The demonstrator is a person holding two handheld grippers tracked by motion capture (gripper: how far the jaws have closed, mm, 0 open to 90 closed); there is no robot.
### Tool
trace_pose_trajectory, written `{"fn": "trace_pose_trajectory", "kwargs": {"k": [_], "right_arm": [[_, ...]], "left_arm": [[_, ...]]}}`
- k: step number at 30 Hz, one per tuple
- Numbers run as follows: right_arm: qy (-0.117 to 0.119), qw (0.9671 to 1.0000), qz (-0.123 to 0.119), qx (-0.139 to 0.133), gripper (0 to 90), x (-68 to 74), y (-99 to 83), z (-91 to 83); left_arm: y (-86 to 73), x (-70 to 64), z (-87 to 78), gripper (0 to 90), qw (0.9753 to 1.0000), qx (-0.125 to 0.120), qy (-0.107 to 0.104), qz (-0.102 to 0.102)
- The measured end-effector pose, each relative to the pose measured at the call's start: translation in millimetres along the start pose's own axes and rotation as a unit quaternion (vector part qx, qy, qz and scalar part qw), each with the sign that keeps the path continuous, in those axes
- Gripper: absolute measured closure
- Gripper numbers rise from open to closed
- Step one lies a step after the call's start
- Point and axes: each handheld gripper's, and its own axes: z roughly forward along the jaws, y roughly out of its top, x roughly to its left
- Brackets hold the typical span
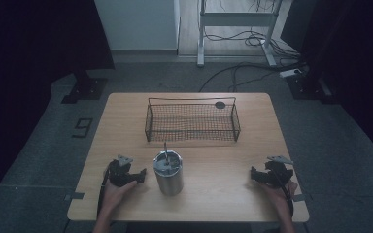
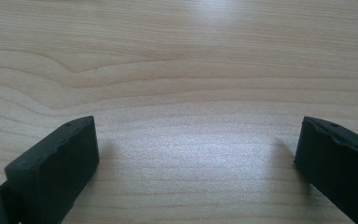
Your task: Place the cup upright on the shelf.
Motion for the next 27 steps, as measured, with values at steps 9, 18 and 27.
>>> {"fn": "trace_pose_trajectory", "kwargs": {"k": [9, 18, 27], "right_arm": [[0.0, 1.0, 0.0, 0.0, 0.0, 0.0, 0.0, 0.0], [-0.002, 1.0, 0.002, 0.0, 0.0, -0.5, 0.3, 0.3], [-0.006, 1.0, 0.006, 0.0, 0.0, -1.0, 0.6, 0.6]], "left_arm": [[-2.1, 4.1, -2.7, 14.6, 0.9998, -0.007, -0.007, -0.018], [-0.7, 1.6, -12.9, 14.6, 0.9997, -0.02, -0.001, -0.011], [6.6, 3.0, -40.6, 14.3, 0.9973, -0.067, -0.02, -0.019]]}}
